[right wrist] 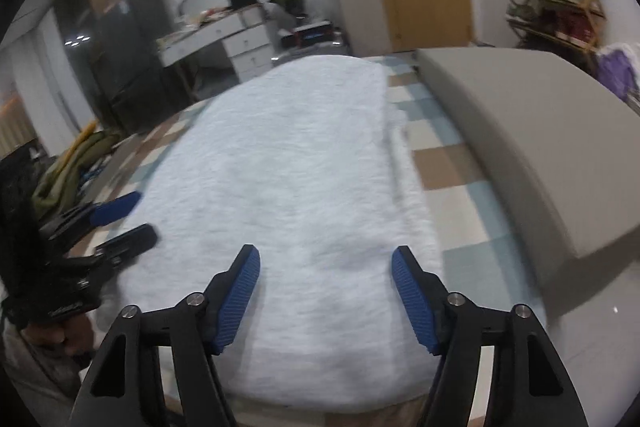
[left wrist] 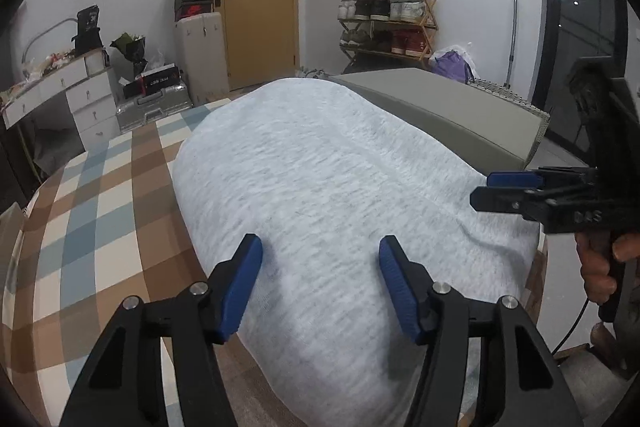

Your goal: Fold large clothes

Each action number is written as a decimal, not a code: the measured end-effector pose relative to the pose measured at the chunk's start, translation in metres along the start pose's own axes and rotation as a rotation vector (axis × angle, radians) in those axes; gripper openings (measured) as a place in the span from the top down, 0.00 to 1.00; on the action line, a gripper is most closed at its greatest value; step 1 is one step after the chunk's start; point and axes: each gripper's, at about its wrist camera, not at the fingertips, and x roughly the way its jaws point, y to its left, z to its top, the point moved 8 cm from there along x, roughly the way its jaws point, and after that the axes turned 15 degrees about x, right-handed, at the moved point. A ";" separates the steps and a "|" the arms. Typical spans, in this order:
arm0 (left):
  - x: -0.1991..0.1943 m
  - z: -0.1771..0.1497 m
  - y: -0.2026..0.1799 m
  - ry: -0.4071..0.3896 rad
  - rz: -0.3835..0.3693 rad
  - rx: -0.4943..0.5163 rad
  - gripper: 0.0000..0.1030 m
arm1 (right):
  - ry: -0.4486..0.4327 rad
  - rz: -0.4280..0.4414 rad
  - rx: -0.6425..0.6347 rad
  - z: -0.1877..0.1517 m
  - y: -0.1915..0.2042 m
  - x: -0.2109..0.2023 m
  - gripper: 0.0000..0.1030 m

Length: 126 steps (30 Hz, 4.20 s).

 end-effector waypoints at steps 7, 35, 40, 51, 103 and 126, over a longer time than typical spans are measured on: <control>-0.004 -0.001 0.001 0.007 -0.004 -0.011 0.46 | -0.012 0.037 0.040 0.026 -0.003 0.020 0.50; 0.044 0.014 0.042 0.057 0.024 -0.110 0.51 | 0.032 0.094 -0.162 0.032 0.092 0.041 0.44; 0.041 0.006 0.039 0.053 0.021 -0.082 0.51 | 0.138 0.110 -0.115 0.025 0.081 0.081 0.43; 0.036 0.010 0.040 0.036 0.006 -0.105 0.50 | 0.100 0.074 -0.267 0.000 0.110 0.041 0.49; -0.017 -0.010 -0.008 0.035 -0.022 -0.097 0.42 | 0.071 -0.053 0.081 0.003 -0.019 0.028 0.37; 0.052 0.056 0.107 0.055 0.032 -0.340 0.42 | -0.043 0.098 -0.019 0.152 0.078 0.021 0.27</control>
